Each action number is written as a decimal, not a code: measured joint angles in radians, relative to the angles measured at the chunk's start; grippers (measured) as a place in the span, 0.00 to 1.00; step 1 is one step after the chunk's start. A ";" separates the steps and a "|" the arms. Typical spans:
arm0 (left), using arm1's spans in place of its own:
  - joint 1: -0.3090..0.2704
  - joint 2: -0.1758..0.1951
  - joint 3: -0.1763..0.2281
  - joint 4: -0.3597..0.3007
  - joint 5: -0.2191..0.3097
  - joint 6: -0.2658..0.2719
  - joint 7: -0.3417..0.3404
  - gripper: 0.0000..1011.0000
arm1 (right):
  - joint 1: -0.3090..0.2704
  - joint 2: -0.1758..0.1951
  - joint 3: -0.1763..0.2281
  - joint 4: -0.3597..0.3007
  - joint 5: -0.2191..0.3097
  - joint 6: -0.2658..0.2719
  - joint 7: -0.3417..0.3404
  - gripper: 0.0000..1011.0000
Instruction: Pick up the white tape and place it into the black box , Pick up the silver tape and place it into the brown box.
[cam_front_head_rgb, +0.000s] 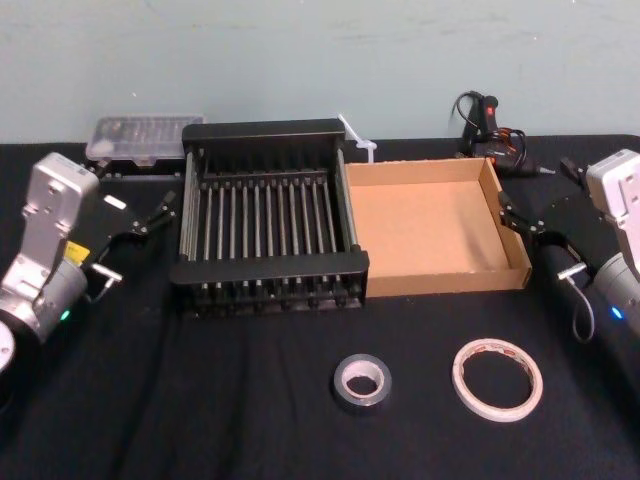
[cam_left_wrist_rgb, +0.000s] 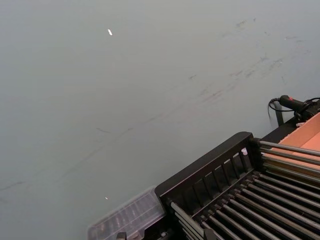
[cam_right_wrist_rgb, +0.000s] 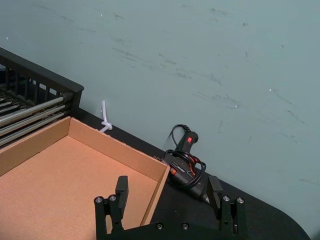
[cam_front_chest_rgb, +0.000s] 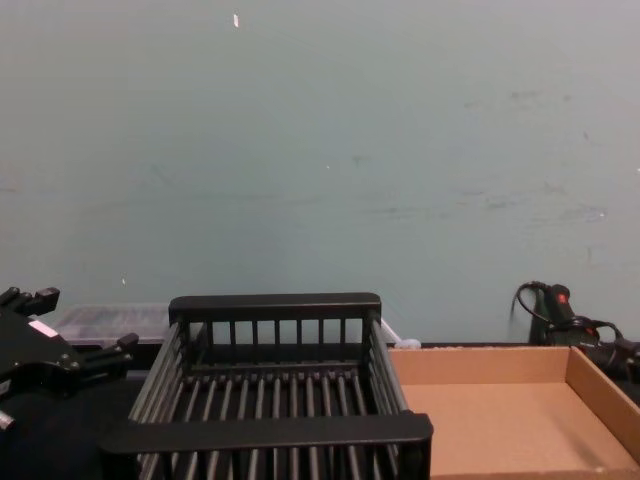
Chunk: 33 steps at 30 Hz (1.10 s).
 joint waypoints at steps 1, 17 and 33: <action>0.000 0.000 0.000 0.000 0.000 0.000 0.000 0.99 | 0.000 0.000 0.000 0.000 0.000 0.000 0.000 0.99; 0.000 0.000 0.000 0.000 0.000 0.000 0.000 0.99 | 0.000 0.000 0.000 0.000 0.000 0.000 0.000 0.99; 0.000 0.000 0.000 0.000 0.000 0.000 0.000 0.99 | 0.000 0.000 0.000 0.000 0.000 0.000 0.000 0.99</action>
